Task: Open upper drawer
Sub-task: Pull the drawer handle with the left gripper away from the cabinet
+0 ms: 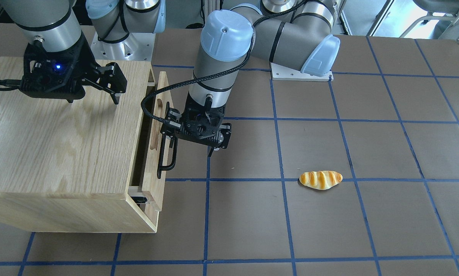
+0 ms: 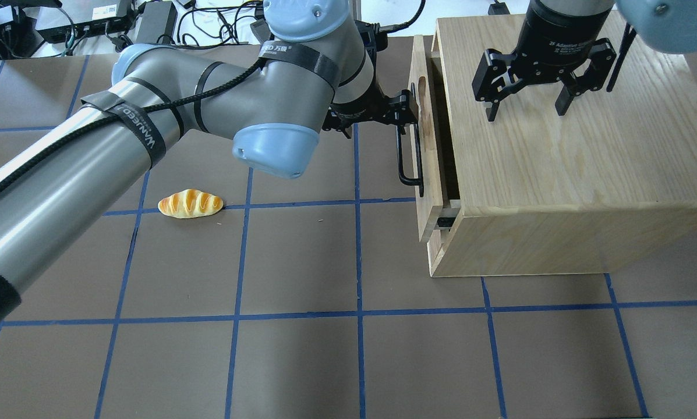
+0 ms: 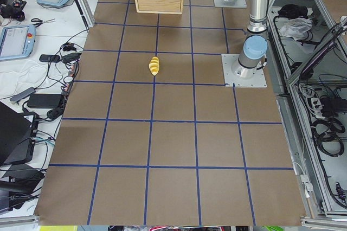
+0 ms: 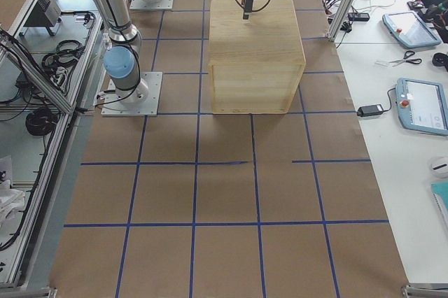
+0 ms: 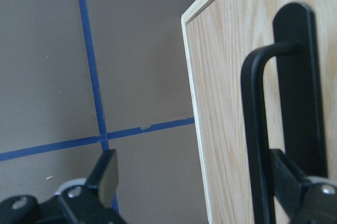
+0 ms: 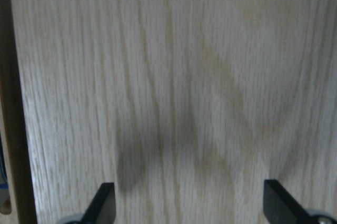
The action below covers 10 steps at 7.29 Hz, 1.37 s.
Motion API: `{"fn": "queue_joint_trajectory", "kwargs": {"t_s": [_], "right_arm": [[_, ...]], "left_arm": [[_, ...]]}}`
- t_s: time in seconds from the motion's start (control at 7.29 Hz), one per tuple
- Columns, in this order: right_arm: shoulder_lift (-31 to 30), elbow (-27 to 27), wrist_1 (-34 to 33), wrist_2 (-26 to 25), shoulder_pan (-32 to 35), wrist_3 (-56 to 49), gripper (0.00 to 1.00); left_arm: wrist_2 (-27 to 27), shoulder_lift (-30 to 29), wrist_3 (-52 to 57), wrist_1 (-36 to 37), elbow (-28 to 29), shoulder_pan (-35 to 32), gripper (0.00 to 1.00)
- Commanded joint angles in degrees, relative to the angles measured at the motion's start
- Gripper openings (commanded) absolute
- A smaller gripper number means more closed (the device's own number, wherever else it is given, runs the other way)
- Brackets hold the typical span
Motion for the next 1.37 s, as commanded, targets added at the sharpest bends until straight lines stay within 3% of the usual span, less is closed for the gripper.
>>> {"fn": "queue_joint_trajectory", "kwargs": {"t_s": [0.0, 1.24], "right_arm": [[0.00, -0.04, 0.00, 0.00, 0.00, 0.00, 1.00], [0.00, -0.04, 0.00, 0.00, 0.00, -0.09, 1.00]], "left_arm": [[1.41, -0.10, 1.34, -0.66, -0.10, 0.13, 1.00], [1.41, 0.60, 5.12, -3.91, 0.07, 2.94, 1.00]]}}
